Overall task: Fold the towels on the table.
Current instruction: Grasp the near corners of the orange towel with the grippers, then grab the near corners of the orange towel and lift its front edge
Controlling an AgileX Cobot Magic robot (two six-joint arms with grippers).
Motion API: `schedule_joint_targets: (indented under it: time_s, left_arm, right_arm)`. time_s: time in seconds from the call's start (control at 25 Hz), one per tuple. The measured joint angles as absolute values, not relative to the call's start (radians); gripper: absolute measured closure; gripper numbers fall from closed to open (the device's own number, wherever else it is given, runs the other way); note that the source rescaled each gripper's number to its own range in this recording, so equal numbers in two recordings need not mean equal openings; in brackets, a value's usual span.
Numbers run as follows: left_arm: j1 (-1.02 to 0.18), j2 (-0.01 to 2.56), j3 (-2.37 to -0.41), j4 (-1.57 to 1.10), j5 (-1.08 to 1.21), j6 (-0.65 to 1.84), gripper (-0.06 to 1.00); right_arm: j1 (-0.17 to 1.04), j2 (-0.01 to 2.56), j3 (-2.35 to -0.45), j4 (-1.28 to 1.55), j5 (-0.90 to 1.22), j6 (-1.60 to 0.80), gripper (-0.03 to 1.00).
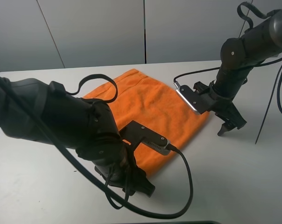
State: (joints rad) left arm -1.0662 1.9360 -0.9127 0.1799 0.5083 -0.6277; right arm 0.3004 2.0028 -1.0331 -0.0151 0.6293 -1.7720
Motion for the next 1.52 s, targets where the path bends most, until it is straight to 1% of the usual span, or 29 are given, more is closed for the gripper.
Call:
schedule_joint_targets:
  time_s: [0.64, 0.68, 0.72, 0.76, 0.8, 0.84, 0.88, 0.92, 0.96, 1.0, 1.04, 1.36, 1.52]
  left_arm:
    - [-1.066, 1.947, -0.913, 0.18, 0.508, -0.628, 0.24]
    - [-1.066, 1.947, -0.913, 0.18, 0.508, -0.628, 0.26]
    - [-1.066, 1.947, -0.913, 0.18, 0.51, -0.628, 0.3]
    - [-1.066, 1.947, -0.913, 0.18, 0.512, -0.628, 0.36]
    - [-1.066, 1.947, -0.913, 0.183, 0.512, -0.628, 0.43]
    - [-1.066, 1.947, -0.913, 0.185, 0.512, -0.628, 0.54]
    - [-1.066, 1.947, -0.913, 0.189, 0.512, -0.628, 0.69]
    - [-1.066, 1.947, -0.913, 0.191, 0.512, -0.628, 0.8]
    - [-1.066, 1.947, -0.913, 0.195, 0.51, -0.628, 0.89]
    - [-1.066, 1.947, -0.913, 0.195, 0.51, -0.628, 0.93]
    - [-1.066, 1.947, -0.913, 0.195, 0.509, -0.628, 0.94]
    - [-1.066, 1.947, -0.914, 0.227, 0.506, -0.628, 0.94]
    - [-1.066, 1.947, -0.914, 0.321, 0.511, -0.626, 0.94]
  right_arm:
    - [0.3, 2.026, -1.05, -0.015, 0.652, -1.772, -0.02]
    - [0.3, 2.026, -1.05, -0.015, 0.657, -1.772, 0.03]
    - [0.3, 2.026, -1.05, -0.017, 0.663, -1.772, 0.1]
    - [0.3, 2.026, -1.05, -0.017, 0.665, -1.772, 0.22]
    - [0.3, 2.026, -1.05, -0.017, 0.661, -1.772, 0.37]
    - [0.3, 2.028, -1.05, -0.017, 0.654, -1.772, 0.53]
    - [0.3, 2.028, -1.05, -0.014, 0.64, -1.772, 0.67]
    - [0.3, 2.03, -1.05, -0.013, 0.624, -1.772, 0.82]
    - [0.3, 2.032, -1.05, -0.01, 0.613, -1.772, 0.92]
    - [0.3, 2.032, -1.051, -0.01, 0.606, -1.767, 0.95]
    - [0.3, 2.032, -1.051, -0.01, 0.604, -1.758, 0.96]
    - [0.3, 2.032, -1.051, -0.01, 0.603, -1.742, 0.96]
    - [0.3, 2.032, -1.051, -0.01, 0.603, -1.707, 0.96]
